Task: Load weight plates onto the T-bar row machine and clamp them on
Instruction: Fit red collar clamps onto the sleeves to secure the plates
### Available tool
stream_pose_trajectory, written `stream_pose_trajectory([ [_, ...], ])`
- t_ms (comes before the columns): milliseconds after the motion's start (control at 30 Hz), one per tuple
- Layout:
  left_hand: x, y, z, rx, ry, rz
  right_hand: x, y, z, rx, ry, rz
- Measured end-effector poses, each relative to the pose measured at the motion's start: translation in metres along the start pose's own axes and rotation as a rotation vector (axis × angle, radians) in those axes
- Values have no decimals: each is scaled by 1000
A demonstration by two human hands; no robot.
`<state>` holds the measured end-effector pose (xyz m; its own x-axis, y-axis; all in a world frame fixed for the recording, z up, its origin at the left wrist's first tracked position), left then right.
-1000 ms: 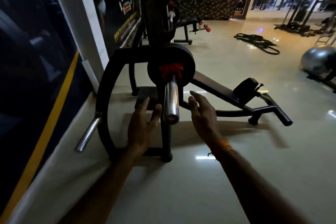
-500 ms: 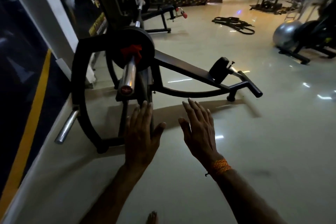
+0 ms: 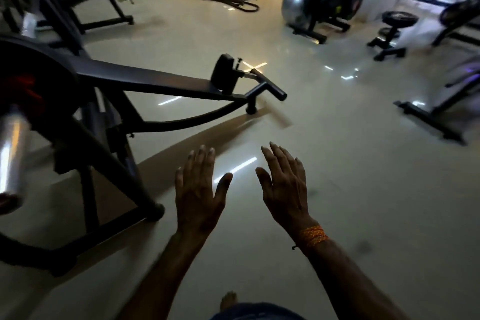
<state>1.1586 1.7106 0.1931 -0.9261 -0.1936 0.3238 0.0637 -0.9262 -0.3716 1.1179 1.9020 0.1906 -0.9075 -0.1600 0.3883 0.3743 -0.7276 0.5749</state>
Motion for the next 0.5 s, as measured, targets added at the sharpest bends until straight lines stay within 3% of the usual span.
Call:
stream_pose_trajectory([
  [500, 185, -123, -145, -68, 204, -248, 122, -180, 27, -136, -148, -310],
])
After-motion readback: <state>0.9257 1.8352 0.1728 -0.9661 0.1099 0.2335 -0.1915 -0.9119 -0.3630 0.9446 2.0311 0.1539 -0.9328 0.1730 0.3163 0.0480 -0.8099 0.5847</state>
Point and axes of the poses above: each hand's wrist, its own x-axis towards the middle knuckle, its own z-axis out of the back of the hand, y = z × x, the point moved 4 cm from there along x, towards the middle knuckle, and after that the axes turned 5 degrees about x, right-handed, at the moved point
